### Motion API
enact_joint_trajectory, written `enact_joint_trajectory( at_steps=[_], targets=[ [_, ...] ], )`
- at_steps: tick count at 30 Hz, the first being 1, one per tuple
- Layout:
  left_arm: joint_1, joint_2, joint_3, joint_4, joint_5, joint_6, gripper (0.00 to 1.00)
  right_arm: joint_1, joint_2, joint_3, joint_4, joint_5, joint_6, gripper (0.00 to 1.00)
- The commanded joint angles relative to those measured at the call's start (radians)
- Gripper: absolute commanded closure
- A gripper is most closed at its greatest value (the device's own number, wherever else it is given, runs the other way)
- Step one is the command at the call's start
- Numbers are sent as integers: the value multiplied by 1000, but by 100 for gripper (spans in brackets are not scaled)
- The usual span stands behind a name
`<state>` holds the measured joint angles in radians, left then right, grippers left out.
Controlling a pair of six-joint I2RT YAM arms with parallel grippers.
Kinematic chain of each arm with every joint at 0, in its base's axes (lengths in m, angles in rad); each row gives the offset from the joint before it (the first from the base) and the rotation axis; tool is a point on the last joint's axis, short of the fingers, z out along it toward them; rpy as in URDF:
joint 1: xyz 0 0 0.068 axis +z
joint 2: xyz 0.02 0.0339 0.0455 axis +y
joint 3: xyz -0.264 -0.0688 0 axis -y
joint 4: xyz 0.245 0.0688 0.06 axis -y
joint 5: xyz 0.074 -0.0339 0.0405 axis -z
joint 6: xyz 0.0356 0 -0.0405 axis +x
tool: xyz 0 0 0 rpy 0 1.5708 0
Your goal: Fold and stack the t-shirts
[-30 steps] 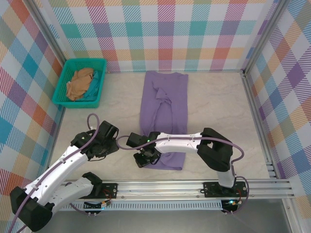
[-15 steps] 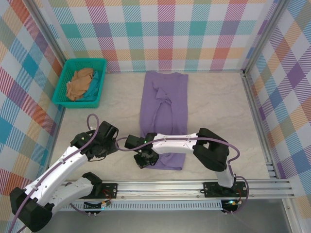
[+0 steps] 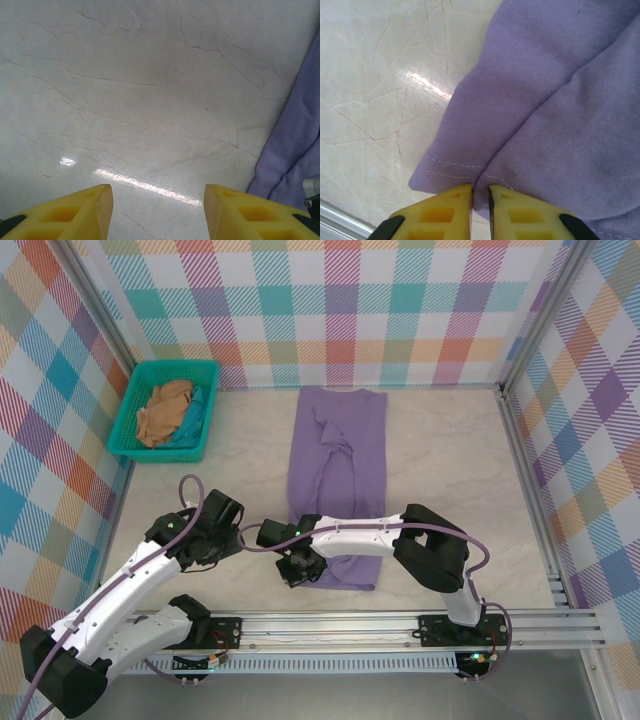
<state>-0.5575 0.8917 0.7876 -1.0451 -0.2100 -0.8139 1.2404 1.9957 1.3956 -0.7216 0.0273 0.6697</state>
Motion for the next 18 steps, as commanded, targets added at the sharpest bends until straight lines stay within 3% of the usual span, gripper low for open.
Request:
enact_joint_trajectory(
  at_steps=[1, 7, 18],
  targets=[
    [13, -13, -19, -16, 8, 17, 49, 8, 0, 11, -16, 11, 13, 86],
    [13, -16, -20, -15, 11, 17, 49, 9, -9, 3, -11, 14, 19, 100],
    [13, -16, -22, -13, 17, 22, 48, 10, -196, -92, 45, 92, 73, 100]
  ],
)
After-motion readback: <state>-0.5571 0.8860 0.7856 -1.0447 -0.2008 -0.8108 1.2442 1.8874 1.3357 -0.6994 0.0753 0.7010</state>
